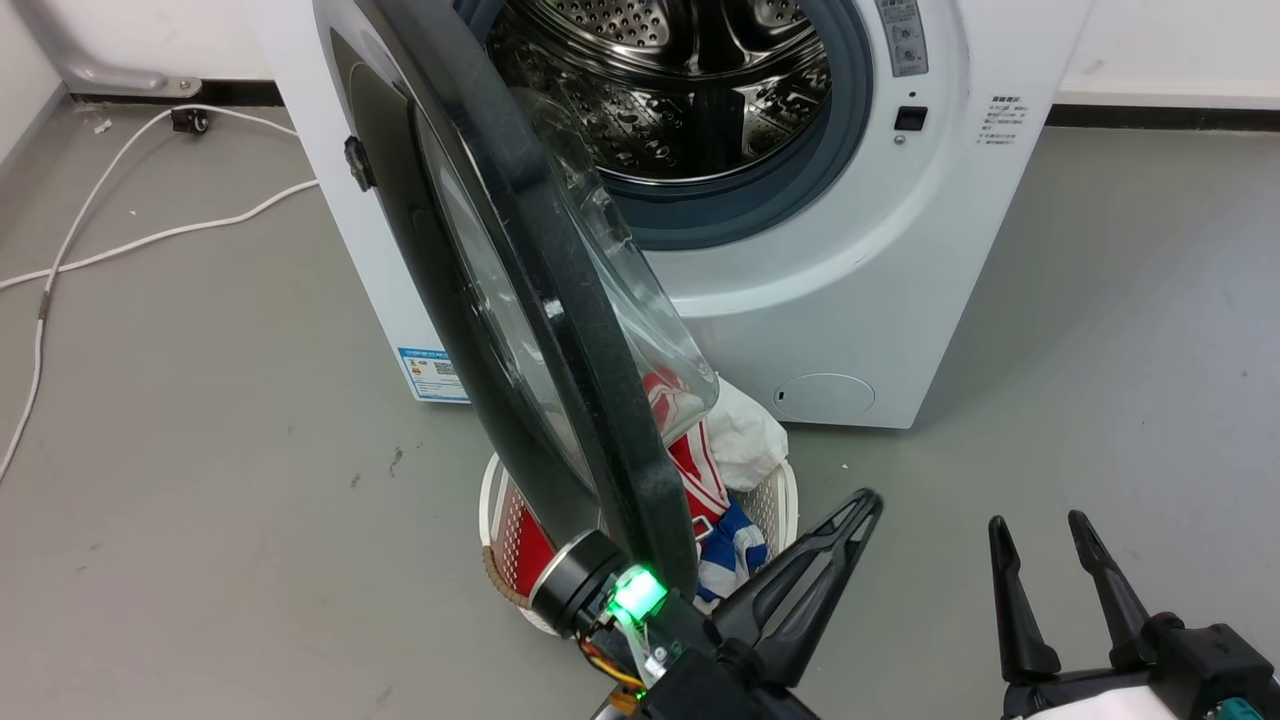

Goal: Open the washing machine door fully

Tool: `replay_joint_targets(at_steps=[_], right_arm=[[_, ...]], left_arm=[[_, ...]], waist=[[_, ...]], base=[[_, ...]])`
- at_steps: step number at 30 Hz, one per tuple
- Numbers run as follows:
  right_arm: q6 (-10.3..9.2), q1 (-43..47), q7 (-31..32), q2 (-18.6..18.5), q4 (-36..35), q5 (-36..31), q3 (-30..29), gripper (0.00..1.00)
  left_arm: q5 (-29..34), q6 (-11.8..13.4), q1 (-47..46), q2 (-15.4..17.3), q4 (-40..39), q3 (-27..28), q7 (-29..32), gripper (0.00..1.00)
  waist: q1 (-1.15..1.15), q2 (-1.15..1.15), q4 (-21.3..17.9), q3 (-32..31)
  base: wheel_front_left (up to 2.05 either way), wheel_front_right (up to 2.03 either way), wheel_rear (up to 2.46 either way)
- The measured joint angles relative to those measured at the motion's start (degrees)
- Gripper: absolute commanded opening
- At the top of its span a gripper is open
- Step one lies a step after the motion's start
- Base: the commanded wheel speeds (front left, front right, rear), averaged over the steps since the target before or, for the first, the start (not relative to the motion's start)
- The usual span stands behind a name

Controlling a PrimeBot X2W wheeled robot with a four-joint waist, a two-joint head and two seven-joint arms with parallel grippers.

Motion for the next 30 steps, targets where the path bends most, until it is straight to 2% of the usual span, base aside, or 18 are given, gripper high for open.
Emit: replay_joint_targets(at_steps=[6,19,30], right_arm=[[0.0,-0.55,0.0,0.01,0.55,-0.29,0.12,1.0],[0.0,-1.11,0.0,0.01,1.6,-0.41,0.48,1.0],[0.0,-1.12,0.0,0.0,2.55,-0.41,0.4,1.0]], left_arm=[[-0.35,-0.96,1.88,0.56,4.59,0.93,0.01,0.0],[-0.97,-2.85,3.01,-0.41,13.82,3.55,0.01,0.0],[-1.23,-2.35,3.02,-0.98,16.4,7.32,0.01,0.0]], waist=[[0.0,0.0,-0.03,0.33],[0.0,0.0,-0.91,0.94],[0.0,0.0,-0.29,0.51]], base=[[0.0,0.0,0.0],[0.0,0.0,0.0],[0.0,0.0,0.0]])
